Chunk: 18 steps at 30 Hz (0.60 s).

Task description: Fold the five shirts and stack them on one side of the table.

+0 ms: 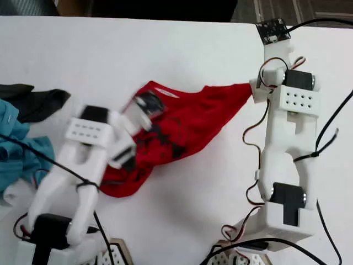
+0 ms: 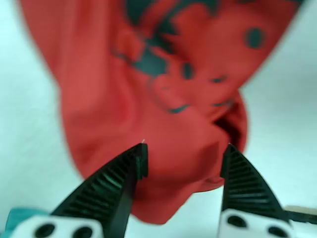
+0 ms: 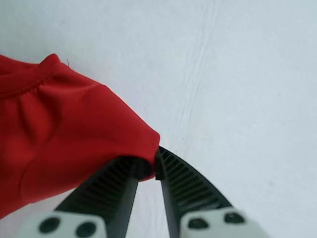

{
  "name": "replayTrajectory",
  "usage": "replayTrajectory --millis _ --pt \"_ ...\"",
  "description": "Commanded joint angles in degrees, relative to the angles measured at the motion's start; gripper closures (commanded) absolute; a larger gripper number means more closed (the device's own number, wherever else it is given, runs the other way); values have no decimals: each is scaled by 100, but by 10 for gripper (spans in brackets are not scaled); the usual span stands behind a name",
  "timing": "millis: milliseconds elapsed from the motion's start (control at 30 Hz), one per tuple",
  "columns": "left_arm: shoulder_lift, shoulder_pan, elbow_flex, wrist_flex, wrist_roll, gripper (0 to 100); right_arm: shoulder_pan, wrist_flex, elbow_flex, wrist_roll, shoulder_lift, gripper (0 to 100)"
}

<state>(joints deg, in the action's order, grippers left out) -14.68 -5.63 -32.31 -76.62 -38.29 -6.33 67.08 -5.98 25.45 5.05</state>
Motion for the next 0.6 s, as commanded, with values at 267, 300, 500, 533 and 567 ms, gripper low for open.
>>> replayTrajectory --millis 267,300,500,533,567 --pt "835 396 -831 2259 -62 779 136 -303 -527 44 4 978" --pt "958 651 -664 2382 -44 828 136 -303 -527 44 -4 978" --pt "1477 1776 998 2400 466 980 180 -391 -501 9 31 978" --pt "1538 1837 1314 2286 466 972 180 -400 -501 9 4 978" --pt "1582 1873 1613 2180 466 974 180 -382 -501 9 -4 978"
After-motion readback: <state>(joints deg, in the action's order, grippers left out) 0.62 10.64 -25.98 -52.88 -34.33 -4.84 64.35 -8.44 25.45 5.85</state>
